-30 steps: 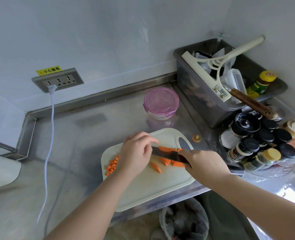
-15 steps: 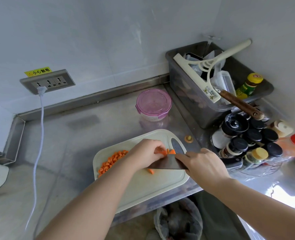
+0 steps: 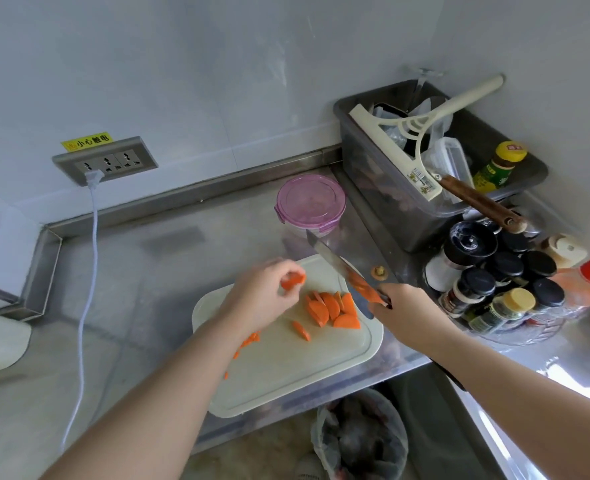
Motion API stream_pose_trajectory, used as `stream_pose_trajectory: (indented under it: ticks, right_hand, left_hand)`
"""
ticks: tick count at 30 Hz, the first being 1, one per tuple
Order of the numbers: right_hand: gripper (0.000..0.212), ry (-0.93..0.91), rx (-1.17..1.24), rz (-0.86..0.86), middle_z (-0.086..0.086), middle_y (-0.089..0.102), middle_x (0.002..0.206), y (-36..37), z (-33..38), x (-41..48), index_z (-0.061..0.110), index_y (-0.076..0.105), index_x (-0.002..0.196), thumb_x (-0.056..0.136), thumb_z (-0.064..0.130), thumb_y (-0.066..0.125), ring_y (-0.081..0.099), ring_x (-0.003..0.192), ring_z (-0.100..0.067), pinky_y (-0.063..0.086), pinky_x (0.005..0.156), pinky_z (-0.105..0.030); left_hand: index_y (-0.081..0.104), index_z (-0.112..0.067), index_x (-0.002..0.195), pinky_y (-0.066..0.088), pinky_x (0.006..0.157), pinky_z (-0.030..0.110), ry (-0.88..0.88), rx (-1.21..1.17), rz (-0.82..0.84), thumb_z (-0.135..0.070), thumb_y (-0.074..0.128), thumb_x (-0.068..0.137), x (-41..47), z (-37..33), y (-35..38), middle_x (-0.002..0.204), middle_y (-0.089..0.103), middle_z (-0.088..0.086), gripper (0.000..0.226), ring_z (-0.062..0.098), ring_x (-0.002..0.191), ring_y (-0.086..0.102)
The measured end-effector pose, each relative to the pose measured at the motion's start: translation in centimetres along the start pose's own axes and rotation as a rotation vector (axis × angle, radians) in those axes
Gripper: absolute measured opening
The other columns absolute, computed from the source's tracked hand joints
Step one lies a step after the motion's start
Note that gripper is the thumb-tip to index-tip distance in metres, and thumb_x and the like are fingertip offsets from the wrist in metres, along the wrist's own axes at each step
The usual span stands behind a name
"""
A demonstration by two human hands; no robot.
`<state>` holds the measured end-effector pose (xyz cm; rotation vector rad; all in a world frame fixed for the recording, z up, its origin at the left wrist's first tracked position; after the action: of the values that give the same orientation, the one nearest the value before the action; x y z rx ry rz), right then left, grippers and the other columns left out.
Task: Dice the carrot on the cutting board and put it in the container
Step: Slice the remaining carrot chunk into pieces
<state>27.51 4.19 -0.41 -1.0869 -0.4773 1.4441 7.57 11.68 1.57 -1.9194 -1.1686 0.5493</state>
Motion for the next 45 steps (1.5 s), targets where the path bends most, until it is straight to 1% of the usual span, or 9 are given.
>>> stream_pose_trajectory:
  ticks: [4, 11, 17, 20, 22, 26, 35, 40, 45]
  right_hand:
    - [0.036, 0.006, -0.006, 0.021, 0.009, 0.046, 0.061, 0.1, 0.3, -0.1, 0.034, 0.037, 0.062, 0.092, 0.021, 0.051, 0.043, 0.054, -0.009, 0.031, 0.049, -0.023]
    - [0.036, 0.024, 0.016, 0.054, 0.009, 0.046, 0.063, 0.2, 0.2, -0.9, 0.035, 0.037, 0.065, 0.096, 0.023, 0.051, 0.043, 0.055, -0.008, 0.031, 0.050, -0.022]
    - [0.036, 0.031, 0.025, 0.066, 0.011, 0.045, 0.064, 0.4, 0.3, -0.9, 0.036, 0.036, 0.066, 0.097, 0.026, 0.051, 0.042, 0.055, -0.006, 0.030, 0.049, -0.018]
    - [0.015, 0.007, 0.031, 0.053, 0.013, 0.045, 0.065, 0.6, 0.3, -0.8, 0.025, 0.056, 0.084, 0.098, 0.030, 0.051, 0.043, 0.055, -0.003, 0.031, 0.049, -0.015]
    - [0.009, 0.003, 0.032, 0.043, 0.013, 0.047, 0.065, 0.9, 0.2, -0.7, 0.023, 0.059, 0.095, 0.097, 0.030, 0.052, 0.044, 0.056, -0.004, 0.032, 0.050, -0.017]
    - [0.011, -0.001, 0.035, 0.041, 0.011, 0.047, 0.063, 1.2, 0.1, -0.7, 0.025, 0.052, 0.085, 0.096, 0.030, 0.054, 0.045, 0.054, -0.006, 0.032, 0.049, -0.019]
    - [0.007, -0.017, 0.018, 0.055, 0.011, 0.050, 0.065, 1.7, 0.2, -0.6, 0.022, 0.057, 0.092, 0.095, 0.027, 0.053, 0.048, 0.058, -0.006, 0.035, 0.052, -0.018]
    - [0.016, -0.015, 0.033, 0.054, 0.016, 0.049, 0.066, 1.6, 0.0, -0.4, 0.019, 0.062, 0.104, 0.096, 0.030, 0.053, 0.049, 0.057, -0.004, 0.033, 0.050, -0.015]
    - [0.013, -0.020, 0.039, 0.041, 0.015, 0.047, 0.065, 1.3, 0.1, -0.4, 0.020, 0.061, 0.099, 0.096, 0.031, 0.053, 0.047, 0.056, -0.003, 0.031, 0.048, -0.014]
  left_hand:
    - [0.065, -0.028, 0.104, 0.047, 0.083, 0.030, 0.094, 0.250, 0.387, -0.021, 0.060, 0.082, -1.3, 0.3, 5.3, 0.109, 0.066, -0.008, 0.024, 0.016, 0.100, 0.061]
    - [0.064, -0.027, 0.111, 0.046, 0.089, 0.032, 0.131, 0.339, 0.541, -0.023, 0.053, 0.091, -1.6, 1.2, 7.7, 0.120, 0.062, -0.011, 0.023, 0.016, 0.108, 0.058]
    - [0.053, -0.026, 0.129, 0.040, 0.095, 0.028, 0.228, 0.416, 0.566, -0.025, 0.060, 0.090, -2.4, 2.0, 7.9, 0.129, 0.048, -0.006, 0.040, 0.016, 0.114, 0.051]
    - [0.058, -0.025, 0.121, 0.041, 0.095, 0.033, 0.242, 0.441, 0.517, -0.027, 0.057, 0.091, -2.7, 2.3, 7.9, 0.124, 0.048, -0.005, 0.030, 0.019, 0.113, 0.048]
    - [0.062, -0.024, 0.113, 0.042, 0.092, 0.032, 0.231, 0.394, 0.486, -0.024, 0.055, 0.092, -3.0, 2.5, 8.0, 0.118, 0.052, -0.006, 0.022, 0.018, 0.112, 0.048]
    - [0.060, -0.024, 0.117, 0.044, 0.089, 0.032, 0.179, 0.325, 0.460, -0.027, 0.055, 0.093, -3.8, 2.8, 8.0, 0.122, 0.048, -0.009, 0.025, 0.014, 0.113, 0.044]
    - [0.065, -0.027, 0.120, 0.044, 0.090, 0.028, 0.079, 0.188, 0.375, -0.028, 0.052, 0.096, -3.1, 3.3, 7.3, 0.116, 0.056, -0.009, 0.027, 0.011, 0.107, 0.052]
    - [0.067, -0.025, 0.104, 0.045, 0.084, 0.031, 0.063, 0.184, 0.334, -0.027, 0.058, 0.092, -3.1, 3.0, 6.3, 0.107, 0.065, -0.009, 0.015, 0.013, 0.102, 0.056]
    - [0.067, -0.025, 0.100, 0.044, 0.087, 0.029, 0.112, 0.286, 0.518, -0.026, 0.055, 0.092, -4.4, 2.3, 6.4, 0.110, 0.060, -0.013, 0.015, 0.008, 0.100, 0.055]
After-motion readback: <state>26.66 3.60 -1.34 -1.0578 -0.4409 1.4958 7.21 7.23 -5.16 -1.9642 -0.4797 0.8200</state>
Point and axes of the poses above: each hand's wrist, its own x-axis towards the middle knuckle, its own y-axis out of the palm, z = x × y, the point moved 7 cm from there along x, towards the middle knuckle
